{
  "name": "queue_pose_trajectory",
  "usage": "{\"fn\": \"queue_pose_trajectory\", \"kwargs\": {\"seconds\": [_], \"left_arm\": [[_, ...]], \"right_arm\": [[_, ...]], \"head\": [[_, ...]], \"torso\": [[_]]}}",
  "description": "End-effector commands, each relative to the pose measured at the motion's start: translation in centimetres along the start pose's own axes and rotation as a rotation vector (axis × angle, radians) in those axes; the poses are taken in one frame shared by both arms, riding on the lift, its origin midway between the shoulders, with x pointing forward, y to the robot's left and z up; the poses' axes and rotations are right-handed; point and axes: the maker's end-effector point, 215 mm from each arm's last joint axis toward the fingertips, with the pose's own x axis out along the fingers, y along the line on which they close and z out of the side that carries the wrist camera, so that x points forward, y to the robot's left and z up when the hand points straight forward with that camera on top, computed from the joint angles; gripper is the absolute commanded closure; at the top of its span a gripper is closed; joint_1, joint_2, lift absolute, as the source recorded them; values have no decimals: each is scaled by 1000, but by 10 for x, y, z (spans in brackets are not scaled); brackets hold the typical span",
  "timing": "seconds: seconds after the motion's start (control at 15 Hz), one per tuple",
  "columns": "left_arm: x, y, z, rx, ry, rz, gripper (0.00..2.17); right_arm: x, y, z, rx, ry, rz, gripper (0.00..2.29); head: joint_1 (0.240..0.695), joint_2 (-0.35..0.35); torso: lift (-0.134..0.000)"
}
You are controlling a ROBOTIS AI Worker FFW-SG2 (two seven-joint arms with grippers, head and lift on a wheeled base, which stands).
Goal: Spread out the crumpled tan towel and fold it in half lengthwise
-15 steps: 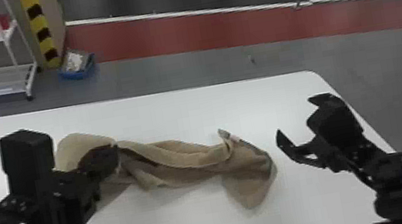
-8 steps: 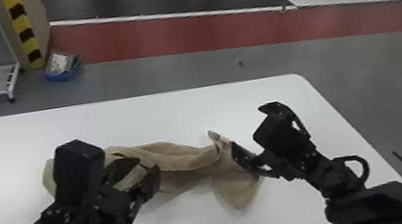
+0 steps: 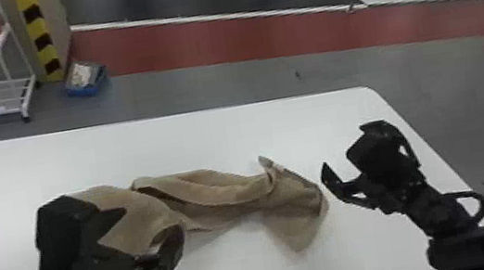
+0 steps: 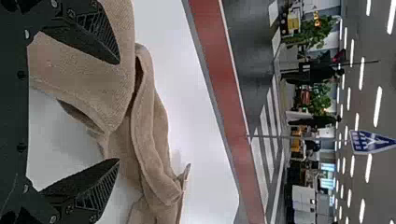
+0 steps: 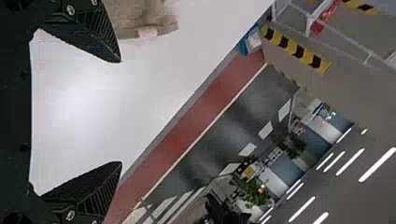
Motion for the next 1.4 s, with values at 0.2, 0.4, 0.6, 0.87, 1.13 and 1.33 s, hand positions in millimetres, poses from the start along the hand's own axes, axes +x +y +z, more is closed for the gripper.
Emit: {"fn": "queue_pose_trajectory", "kwargs": {"seconds": [0.2,0.4,0.6,0.87,1.13,1.33], "left_arm": [[-2,-5,-30,-28,-4,30,211],[5,-11,-42,-18,-1,35,333],[5,-6,-50,-11,3,43,333],[-1,6,-68,1,43,64,333],[-6,12,-85,-12,80,66,336],[-5,12,-90,-12,90,67,454]], "right_arm": [[-33,-90,-91,255,131,-167,113],[-44,-100,-94,281,120,-182,113],[-44,-99,-92,282,116,-179,113],[-41,-95,-88,290,106,-169,113],[-37,-95,-89,296,106,-169,110],[-35,-96,-84,297,98,-168,110]], "head": [[695,-350],[695,-350],[695,-350],[695,-350],[695,-350],[695,-350]], "torso": [[-125],[-125],[-125],[-125],[-125],[-125]]}}
